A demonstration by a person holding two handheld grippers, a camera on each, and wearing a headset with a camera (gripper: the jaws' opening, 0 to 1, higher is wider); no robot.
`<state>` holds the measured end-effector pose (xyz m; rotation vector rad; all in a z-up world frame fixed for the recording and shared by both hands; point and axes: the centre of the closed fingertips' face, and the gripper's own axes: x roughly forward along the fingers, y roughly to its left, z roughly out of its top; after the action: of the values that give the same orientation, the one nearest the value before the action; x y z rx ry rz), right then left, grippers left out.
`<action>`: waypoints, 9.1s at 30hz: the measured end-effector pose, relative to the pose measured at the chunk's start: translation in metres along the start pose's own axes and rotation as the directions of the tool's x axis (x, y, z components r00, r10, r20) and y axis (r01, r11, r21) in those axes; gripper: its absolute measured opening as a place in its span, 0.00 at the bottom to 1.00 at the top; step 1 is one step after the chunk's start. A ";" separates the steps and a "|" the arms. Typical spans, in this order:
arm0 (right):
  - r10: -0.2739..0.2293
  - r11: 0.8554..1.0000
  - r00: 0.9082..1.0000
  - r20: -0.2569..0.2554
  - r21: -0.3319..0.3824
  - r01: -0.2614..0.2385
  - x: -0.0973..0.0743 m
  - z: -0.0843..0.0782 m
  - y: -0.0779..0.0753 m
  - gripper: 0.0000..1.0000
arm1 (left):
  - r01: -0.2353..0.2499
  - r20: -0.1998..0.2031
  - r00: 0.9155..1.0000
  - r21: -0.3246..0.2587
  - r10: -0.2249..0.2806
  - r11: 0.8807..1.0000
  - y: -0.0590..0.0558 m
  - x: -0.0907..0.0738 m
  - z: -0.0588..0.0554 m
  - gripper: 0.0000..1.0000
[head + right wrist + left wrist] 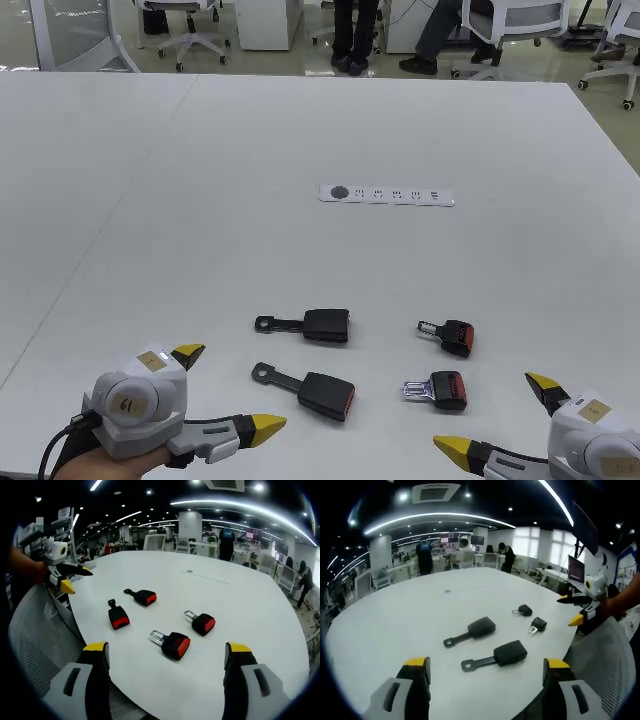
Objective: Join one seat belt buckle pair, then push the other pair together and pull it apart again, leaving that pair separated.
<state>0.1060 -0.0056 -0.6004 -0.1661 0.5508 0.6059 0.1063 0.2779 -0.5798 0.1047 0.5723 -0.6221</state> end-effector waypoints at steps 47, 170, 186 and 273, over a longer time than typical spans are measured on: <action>-0.017 1.000 1.000 -0.022 0.009 0.017 0.015 -0.003 -0.011 0.93 | 0.018 -0.025 1.000 -0.017 -0.018 1.000 0.006 0.017 -0.003 0.92; 0.345 0.882 0.879 -0.330 -0.206 -0.424 0.085 -0.034 -0.006 0.71 | 0.567 -0.418 0.817 0.452 -0.398 0.689 -0.052 0.113 -0.046 0.68; 0.383 0.819 0.819 -0.428 -0.253 -0.515 0.088 -0.051 -0.004 0.56 | 0.616 -0.459 0.780 0.446 -0.425 0.649 -0.057 0.127 -0.056 0.57; 0.391 0.811 0.831 -0.395 -0.278 -0.514 0.130 -0.027 0.076 0.36 | 0.629 -0.518 0.759 0.427 -0.395 0.650 -0.054 0.130 -0.056 0.34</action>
<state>0.1387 0.1126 -0.6927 -0.5121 0.7983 1.1774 0.1346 0.1813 -0.6925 0.6800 0.7838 -1.3727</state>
